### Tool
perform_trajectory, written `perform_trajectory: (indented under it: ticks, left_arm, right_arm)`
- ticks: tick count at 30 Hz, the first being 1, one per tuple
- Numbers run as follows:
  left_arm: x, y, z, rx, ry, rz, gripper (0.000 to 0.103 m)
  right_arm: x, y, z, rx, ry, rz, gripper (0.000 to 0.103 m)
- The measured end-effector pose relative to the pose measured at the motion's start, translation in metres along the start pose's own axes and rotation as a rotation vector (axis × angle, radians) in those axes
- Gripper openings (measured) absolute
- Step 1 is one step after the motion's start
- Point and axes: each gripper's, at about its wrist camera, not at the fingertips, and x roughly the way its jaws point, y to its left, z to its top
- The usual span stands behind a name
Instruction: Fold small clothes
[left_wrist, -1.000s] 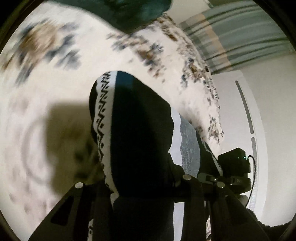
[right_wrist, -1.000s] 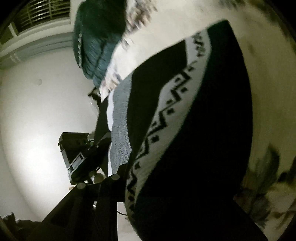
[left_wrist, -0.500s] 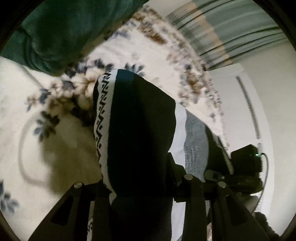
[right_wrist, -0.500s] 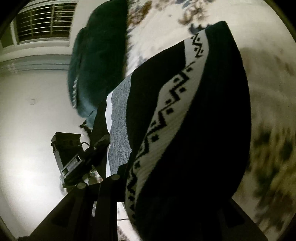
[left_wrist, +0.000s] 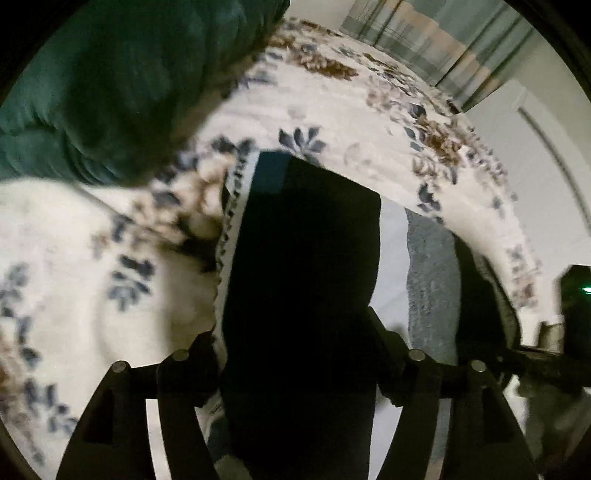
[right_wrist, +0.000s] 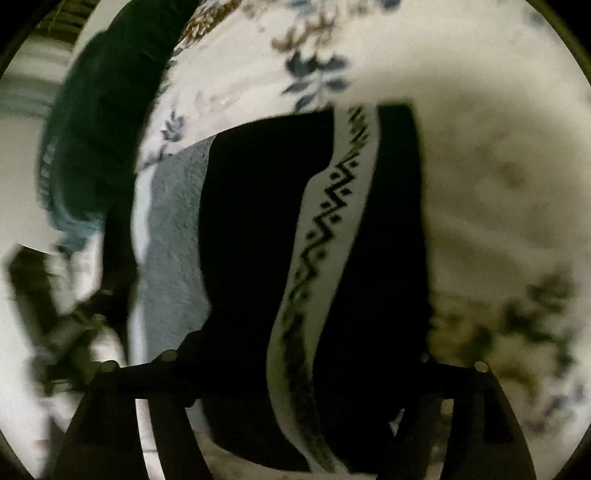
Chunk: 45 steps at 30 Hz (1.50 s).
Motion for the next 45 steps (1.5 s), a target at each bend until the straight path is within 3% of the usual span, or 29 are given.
perform_trajectory:
  ticks: [2,5,8,12,18,23,36,45]
  left_arm:
    - [-0.007,-0.007,-0.004,0.026,-0.019,0.085,0.078]
    - [-0.018,-0.019,-0.01,0.061,-0.039,0.165,0.101]
    - [-0.032,-0.028,-0.016,0.089,-0.072,0.231,0.102]
    - [-0.057,-0.04,-0.021,0.096,-0.101,0.253,0.103]
    - [-0.111,-0.065,-0.034,0.097,-0.125,0.257,0.103]
    - [-0.186,-0.092,-0.053,0.096,-0.161,0.247,0.103]
    - [-0.412,-0.159,-0.122,0.117,-0.267,0.213,0.103]
    - [-0.516,-0.179,-0.165,0.134,-0.343,0.213,0.103]
  right_arm:
    - [-0.011,0.013,-0.01,-0.019,-0.061,-0.121,0.09]
    - [-0.026,0.022,-0.027,-0.042,-0.136,-0.271,0.103]
    - [-0.043,0.033,-0.045,-0.045,-0.199,-0.365,0.103]
    - [-0.078,0.03,-0.069,-0.05,-0.254,-0.436,0.103]
    - [-0.143,0.039,-0.103,-0.044,-0.307,-0.456,0.103]
    - [-0.218,0.059,-0.139,-0.045,-0.358,-0.467,0.103]
    - [-0.462,0.127,-0.285,-0.057,-0.565,-0.462,0.103]
    - [-0.581,0.16,-0.385,-0.082,-0.684,-0.443,0.103]
